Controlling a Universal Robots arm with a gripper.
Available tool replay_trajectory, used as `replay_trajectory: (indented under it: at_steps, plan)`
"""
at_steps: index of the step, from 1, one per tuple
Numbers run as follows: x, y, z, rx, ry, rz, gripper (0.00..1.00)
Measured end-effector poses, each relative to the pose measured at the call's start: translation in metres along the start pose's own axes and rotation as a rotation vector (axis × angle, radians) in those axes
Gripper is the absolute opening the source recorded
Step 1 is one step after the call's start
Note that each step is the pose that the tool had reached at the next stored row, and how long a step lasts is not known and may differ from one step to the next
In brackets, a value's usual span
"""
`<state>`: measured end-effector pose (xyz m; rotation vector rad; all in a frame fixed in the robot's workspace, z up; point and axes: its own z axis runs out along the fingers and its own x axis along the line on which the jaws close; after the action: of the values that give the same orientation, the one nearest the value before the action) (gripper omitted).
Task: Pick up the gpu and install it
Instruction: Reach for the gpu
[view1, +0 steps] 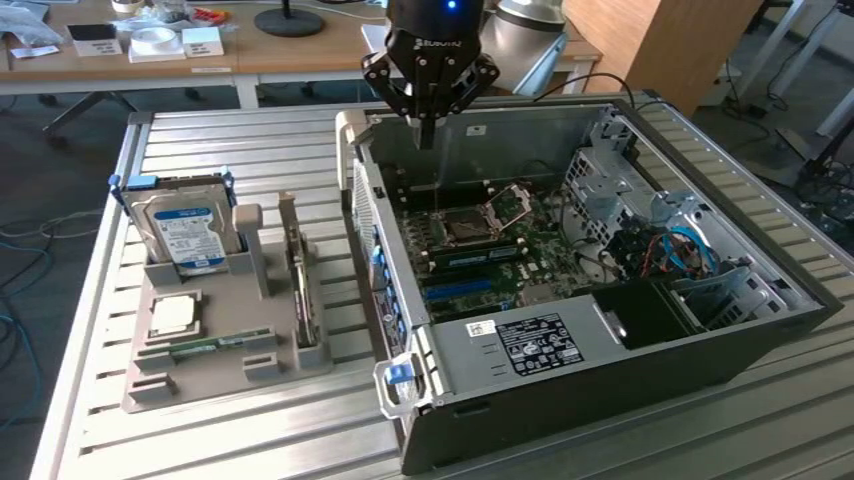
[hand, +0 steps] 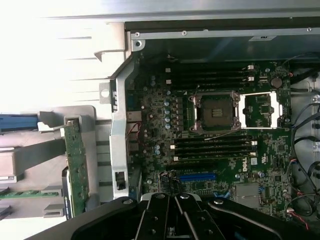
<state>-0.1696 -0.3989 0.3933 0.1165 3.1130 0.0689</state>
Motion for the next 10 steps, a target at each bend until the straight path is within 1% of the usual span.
replay_trajectory:
  at_steps: [10]
  plan:
    - [0.0059, -0.0004, -0.0002, 0.0001, 0.0000, 0.000, 0.11]
